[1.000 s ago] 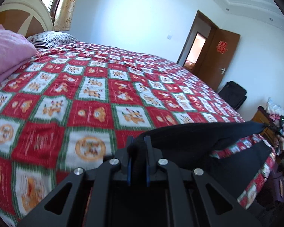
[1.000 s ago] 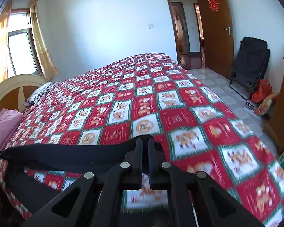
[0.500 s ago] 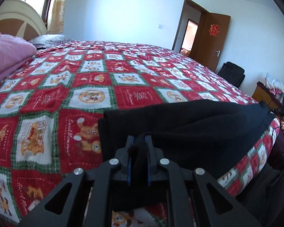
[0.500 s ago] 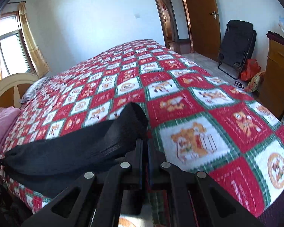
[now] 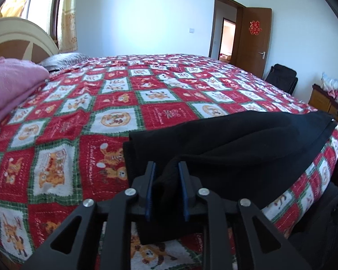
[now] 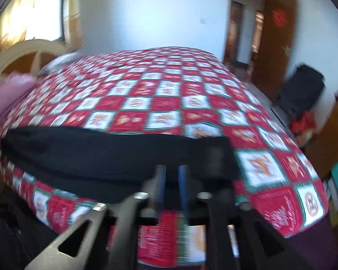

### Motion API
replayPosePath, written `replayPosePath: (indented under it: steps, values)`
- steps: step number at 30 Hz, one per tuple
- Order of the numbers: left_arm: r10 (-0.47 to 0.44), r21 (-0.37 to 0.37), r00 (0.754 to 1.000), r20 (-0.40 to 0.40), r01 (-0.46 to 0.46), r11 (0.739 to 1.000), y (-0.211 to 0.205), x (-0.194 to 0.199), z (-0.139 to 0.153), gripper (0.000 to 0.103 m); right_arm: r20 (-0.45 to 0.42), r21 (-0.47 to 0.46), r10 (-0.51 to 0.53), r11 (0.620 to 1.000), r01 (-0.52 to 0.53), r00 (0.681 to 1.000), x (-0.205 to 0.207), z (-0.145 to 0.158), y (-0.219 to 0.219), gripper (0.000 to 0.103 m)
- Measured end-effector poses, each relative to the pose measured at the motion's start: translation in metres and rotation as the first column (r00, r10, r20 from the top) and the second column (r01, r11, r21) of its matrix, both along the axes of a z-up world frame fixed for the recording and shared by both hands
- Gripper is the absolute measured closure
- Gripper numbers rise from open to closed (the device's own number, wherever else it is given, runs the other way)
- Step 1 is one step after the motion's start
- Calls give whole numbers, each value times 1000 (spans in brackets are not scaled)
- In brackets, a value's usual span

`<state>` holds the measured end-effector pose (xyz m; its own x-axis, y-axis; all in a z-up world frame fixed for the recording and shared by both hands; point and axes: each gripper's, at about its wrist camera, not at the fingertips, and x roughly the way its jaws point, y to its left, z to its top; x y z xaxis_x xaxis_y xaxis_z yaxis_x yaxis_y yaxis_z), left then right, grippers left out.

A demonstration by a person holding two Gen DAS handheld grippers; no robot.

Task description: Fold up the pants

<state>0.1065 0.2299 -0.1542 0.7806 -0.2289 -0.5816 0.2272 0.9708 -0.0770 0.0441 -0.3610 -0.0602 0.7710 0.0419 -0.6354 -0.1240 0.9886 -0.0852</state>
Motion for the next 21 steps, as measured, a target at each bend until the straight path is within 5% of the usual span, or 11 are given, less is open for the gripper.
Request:
replayPosePath:
  steps: [1,7,9,12,17,21]
  values:
    - [5,22,1000,6,-6,1000,-2,-1,0,74,6,-11,54,999,-54,999,3,-1,24,26]
    - [8,40,1000,30,-10,999,-5,-4,-1,73,-14,-80,313,946,-313,950,30,-27,155,26]
    - [10,46,999,45,-13,999,-6,-6,0,75,-35,-119,383,915,-385,923,37,-41,194,29]
    - [0,55,998,62,-3,998,-9,-9,3,76,-97,-160,474,861,-484,875,46,-67,247,51]
    - [-9,63,998,69,5,998,-6,-1,7,76,-176,-192,561,786,-587,809,49,-101,295,52]
    - [-29,91,996,85,21,996,-9,6,12,76,-186,-319,555,746,-584,811,51,-118,310,52]
